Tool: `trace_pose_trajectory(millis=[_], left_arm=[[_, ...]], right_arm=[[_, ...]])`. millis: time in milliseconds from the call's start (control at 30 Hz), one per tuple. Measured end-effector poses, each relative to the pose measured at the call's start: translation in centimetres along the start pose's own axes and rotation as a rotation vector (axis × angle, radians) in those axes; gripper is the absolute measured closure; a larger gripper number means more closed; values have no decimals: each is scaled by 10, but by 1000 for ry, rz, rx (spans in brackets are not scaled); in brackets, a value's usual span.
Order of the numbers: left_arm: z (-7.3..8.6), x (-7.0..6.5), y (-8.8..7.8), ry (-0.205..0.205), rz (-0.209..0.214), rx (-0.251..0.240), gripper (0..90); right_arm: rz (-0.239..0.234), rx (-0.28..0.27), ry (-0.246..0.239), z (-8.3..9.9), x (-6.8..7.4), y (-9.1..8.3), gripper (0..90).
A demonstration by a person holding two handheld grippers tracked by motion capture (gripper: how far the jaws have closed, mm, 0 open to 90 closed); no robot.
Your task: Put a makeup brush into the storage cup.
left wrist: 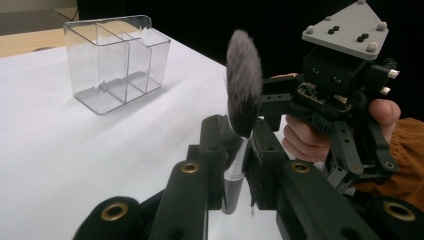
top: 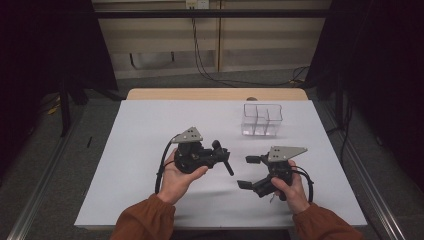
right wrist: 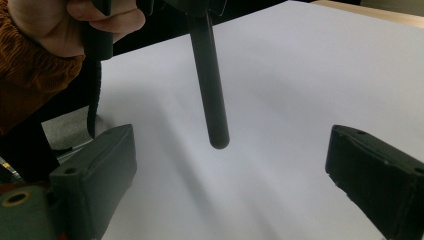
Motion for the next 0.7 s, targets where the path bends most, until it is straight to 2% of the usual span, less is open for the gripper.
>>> trace_pose_trajectory(millis=[200, 400, 533, 633, 700], left_arm=[[-4, -1, -1, 27, -6, 42, 796], [-14, -3, -4, 56, -16, 67, 796], [-17, -3, -3, 79, -26, 118, 796], [-17, -2, -1, 54, -28, 121, 796], [-15, -1, 1, 64, -34, 153, 796]], right_arm=[[-3, -12, -9, -1, 0, -1, 24], [26, -7, -11, -1, -3, -1, 17], [22, -9, -25, -1, -3, -1, 15], [6, -14, -27, -1, -3, 1, 8], [3, -2, -31, 0, -3, 2, 8]])
Point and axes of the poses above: each handheld gripper's, and its own axes: y roughly forward along the jaws, z roughly out of its underside, x roughly to its left, the point moved 3 cm from there along y, roughly forward along the jaws, and after that the axes turned 6 degrees about -y, right-handed, at the moved point
